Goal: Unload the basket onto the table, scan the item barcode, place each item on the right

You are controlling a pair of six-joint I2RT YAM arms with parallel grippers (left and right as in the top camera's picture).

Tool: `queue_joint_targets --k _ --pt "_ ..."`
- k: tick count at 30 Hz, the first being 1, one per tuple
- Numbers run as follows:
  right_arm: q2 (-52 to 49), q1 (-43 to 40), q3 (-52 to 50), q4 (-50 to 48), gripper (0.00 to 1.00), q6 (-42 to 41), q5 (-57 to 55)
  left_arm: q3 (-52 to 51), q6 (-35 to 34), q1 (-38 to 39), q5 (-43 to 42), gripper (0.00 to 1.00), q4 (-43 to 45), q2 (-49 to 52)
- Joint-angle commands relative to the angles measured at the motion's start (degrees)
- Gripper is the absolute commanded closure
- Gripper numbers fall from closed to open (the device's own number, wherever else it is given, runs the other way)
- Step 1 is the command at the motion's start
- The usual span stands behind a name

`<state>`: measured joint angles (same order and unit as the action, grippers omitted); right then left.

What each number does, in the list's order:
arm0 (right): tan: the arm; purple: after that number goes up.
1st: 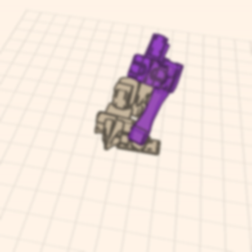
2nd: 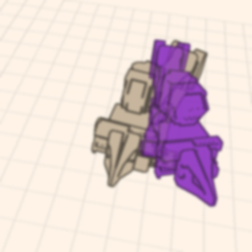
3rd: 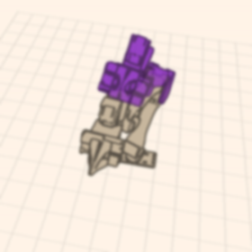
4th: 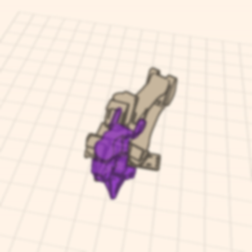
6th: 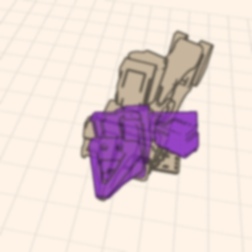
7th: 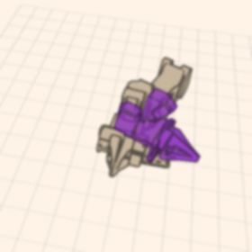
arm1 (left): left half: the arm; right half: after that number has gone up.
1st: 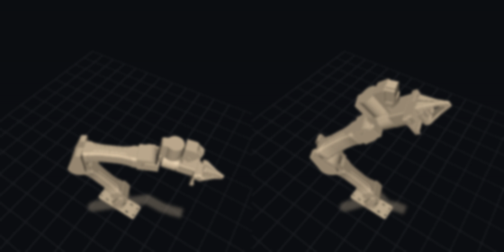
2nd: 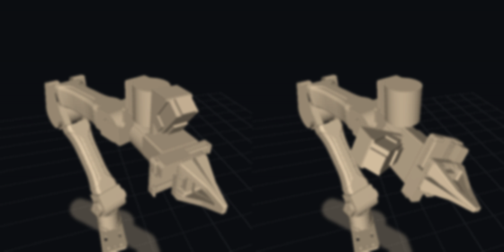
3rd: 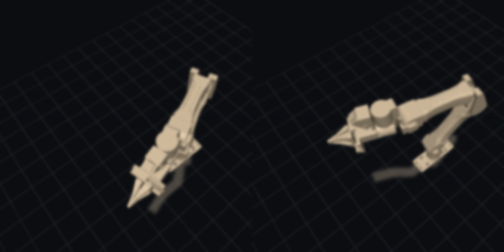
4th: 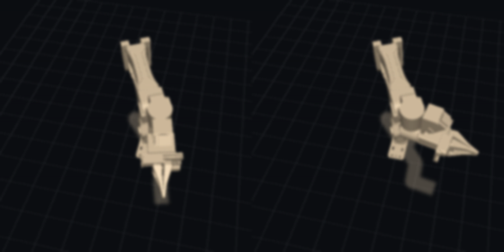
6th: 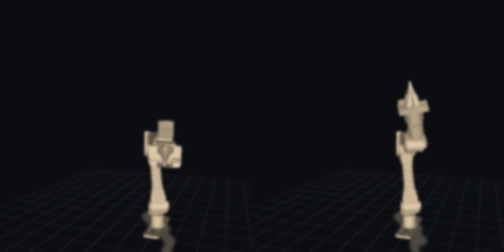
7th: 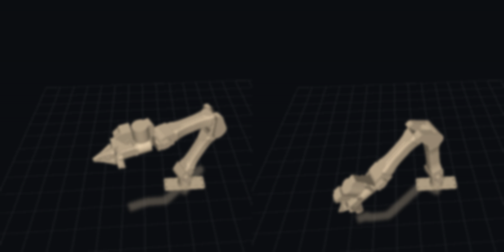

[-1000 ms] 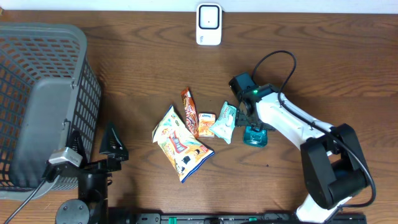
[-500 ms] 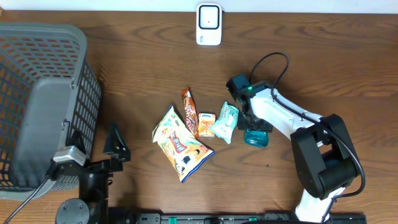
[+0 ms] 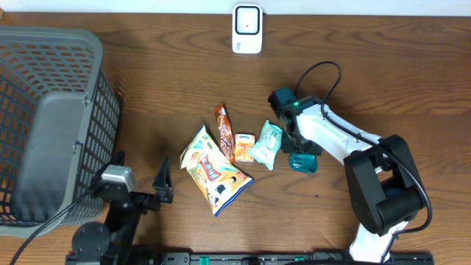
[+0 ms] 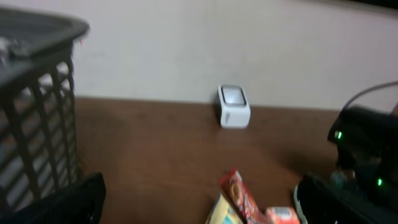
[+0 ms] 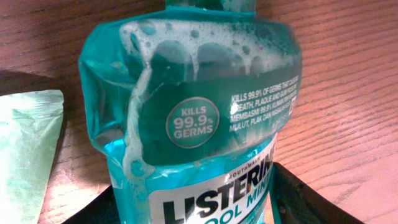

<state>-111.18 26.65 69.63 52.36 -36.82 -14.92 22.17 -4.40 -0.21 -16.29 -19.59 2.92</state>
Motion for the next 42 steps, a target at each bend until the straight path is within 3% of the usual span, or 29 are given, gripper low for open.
queue_joint_targets --k 1,2,6,16,23,29,42 --pt "-4.24 0.42 -1.75 -1.01 0.71 2.97 7.21 -0.37 1.18 0.17 -1.25 0.02 -0.87 1.29" --pt "-4.24 0.33 -1.75 -1.86 0.82 5.35 10.05 -0.37 1.16 0.17 -1.25 0.02 -1.03 1.81" --pt "-4.22 -0.07 -1.55 -3.80 0.95 12.04 19.56 -0.37 1.16 0.17 -1.25 0.02 -1.40 3.15" --pt "-2.23 -5.05 0.83 -0.79 0.99 34.25 42.75 -0.37 1.18 0.17 -1.25 0.02 -1.40 4.00" --pt "-1.95 -7.91 0.83 5.40 0.98 49.59 49.03 -0.37 1.18 0.17 -1.25 0.02 -1.40 4.00" --pt "-1.95 -8.31 0.83 5.07 0.96 52.35 49.57 -0.37 1.18 0.17 -1.25 0.02 -1.40 4.00" --pt "-1.95 -8.28 0.83 2.25 0.95 50.40 49.16 -0.37 1.18 0.17 -1.25 0.02 -1.40 4.00"
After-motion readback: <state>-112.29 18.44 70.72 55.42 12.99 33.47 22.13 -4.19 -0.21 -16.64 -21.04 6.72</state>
